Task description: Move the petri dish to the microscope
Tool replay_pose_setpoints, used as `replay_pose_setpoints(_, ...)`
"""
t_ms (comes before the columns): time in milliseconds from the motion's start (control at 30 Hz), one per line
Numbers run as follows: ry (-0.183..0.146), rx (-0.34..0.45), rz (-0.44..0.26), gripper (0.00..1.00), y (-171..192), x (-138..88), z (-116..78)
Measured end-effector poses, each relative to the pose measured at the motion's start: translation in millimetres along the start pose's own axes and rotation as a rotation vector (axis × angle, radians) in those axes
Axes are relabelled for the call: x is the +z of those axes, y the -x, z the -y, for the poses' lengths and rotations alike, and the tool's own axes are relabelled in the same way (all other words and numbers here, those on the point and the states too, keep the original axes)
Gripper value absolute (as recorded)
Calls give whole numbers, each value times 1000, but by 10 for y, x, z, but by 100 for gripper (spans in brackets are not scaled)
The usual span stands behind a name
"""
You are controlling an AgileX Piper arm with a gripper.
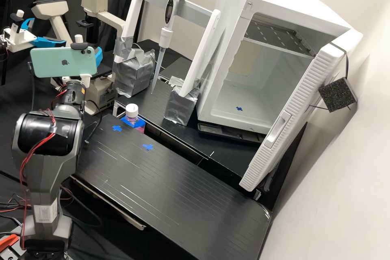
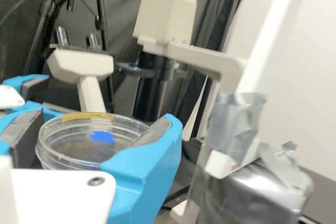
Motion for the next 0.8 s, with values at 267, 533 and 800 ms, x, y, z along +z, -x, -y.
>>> replay_pose_setpoints(267, 37, -16, 38, 0, -282, 12, 125)
replay_pose_setpoints(533, 20, -8, 95, 0, -488, 104, 187)
replay_pose_setpoints(800, 30, -9, 112, 0, -652, 137, 220)
